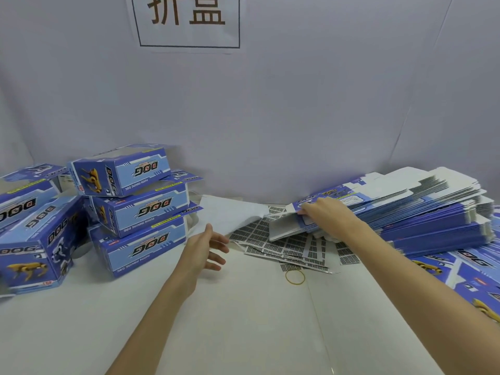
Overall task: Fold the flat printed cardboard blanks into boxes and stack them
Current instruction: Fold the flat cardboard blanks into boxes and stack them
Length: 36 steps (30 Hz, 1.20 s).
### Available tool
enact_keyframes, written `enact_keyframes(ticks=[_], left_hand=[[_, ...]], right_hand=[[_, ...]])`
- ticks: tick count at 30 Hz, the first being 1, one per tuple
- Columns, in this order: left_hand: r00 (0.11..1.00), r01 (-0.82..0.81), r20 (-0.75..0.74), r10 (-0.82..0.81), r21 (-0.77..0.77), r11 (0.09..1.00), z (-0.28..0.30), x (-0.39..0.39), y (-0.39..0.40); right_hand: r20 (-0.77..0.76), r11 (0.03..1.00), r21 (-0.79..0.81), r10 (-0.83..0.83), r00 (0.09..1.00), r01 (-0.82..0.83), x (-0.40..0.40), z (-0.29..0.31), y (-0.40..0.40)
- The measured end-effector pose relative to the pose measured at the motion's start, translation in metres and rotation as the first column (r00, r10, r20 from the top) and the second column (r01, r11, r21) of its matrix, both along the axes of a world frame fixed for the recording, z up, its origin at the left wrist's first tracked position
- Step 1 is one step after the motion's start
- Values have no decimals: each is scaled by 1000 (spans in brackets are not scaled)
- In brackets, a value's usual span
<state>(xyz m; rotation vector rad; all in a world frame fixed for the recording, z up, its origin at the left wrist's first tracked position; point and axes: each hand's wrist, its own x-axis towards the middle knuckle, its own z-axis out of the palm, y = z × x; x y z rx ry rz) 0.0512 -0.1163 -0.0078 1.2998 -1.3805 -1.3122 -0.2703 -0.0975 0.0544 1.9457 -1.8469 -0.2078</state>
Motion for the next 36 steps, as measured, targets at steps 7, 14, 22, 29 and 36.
enact_keyframes(ticks=[7,14,22,29,36], left_hand=[[998,62,-28,-63,-35,997,-1,0,1],[997,74,-19,-75,-48,996,-2,-1,3],[997,37,-63,-50,-188,981,2,-4,8],[990,-139,-68,121,-493,859,6,-1,6],[933,-275,-50,357,-741,613,11,9,9]], right_hand=[[95,993,-116,25,995,-14,-5,21,-9],[-28,995,-101,-6,1000,3,11,10,1],[426,575,-817,644,636,-35,61,42,23],[702,716,-641,693,-166,278,118,23,46],[655,917,-280,398,-642,282,120,-20,61]])
